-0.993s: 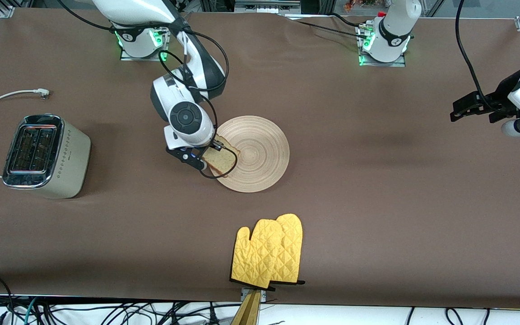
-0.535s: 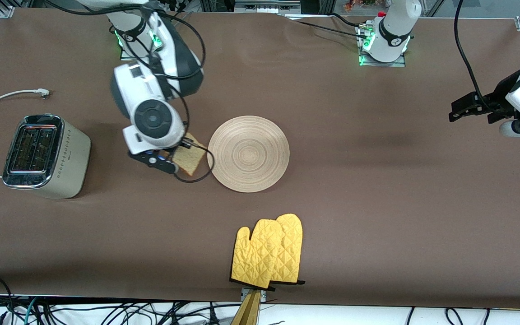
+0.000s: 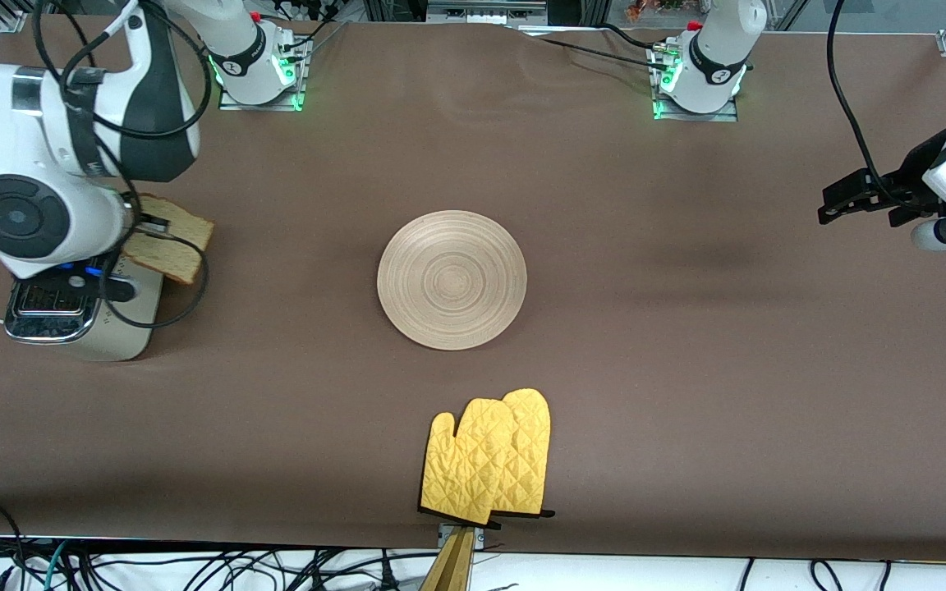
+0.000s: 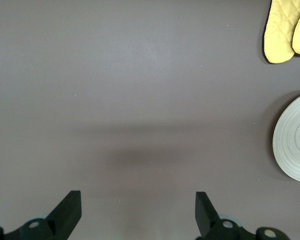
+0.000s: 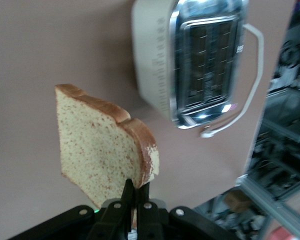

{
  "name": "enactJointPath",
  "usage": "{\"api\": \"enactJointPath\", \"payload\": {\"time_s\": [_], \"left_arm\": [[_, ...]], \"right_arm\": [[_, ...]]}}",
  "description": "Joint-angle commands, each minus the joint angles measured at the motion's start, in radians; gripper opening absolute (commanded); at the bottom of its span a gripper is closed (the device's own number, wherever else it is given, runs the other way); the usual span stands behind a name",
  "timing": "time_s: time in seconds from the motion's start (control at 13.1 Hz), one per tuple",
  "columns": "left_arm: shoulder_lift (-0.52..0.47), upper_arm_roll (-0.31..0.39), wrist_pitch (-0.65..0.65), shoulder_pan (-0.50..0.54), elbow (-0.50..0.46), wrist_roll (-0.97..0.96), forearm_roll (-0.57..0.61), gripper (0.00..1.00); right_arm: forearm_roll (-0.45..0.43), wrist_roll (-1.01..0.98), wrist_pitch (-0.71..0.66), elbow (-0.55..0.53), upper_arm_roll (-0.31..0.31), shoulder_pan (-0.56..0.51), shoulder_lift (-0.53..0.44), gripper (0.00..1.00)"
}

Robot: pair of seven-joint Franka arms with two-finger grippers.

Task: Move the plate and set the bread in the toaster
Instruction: 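Lift the bread with the right gripper and carry it above the toaster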

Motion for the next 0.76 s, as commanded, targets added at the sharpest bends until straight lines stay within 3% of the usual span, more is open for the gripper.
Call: {"api": "enactJointPath", "payload": {"time_s": [0.0,0.31,0.69], "left_arm": [[0.008,-0.003,-0.001,0.006,0.023,0.024,0.010,1.00],[0.008,-0.003,-0.001,0.006,0.023,0.025,0.010,1.00],[0.008,-0.003,-0.001,0.006,0.023,0.025,0.010,1.00]], "right_arm": [[-0.053,-0.123,-0.004,0.003,-0.074,0.008,0.005,0.00],[-0.150,-0.241,0.065,0.000,-0.085,-0.067,0.025,0.00],[-0.153,-0.400,0.206,-0.003,-0.083,-0.198,0.062,0.00]]}}
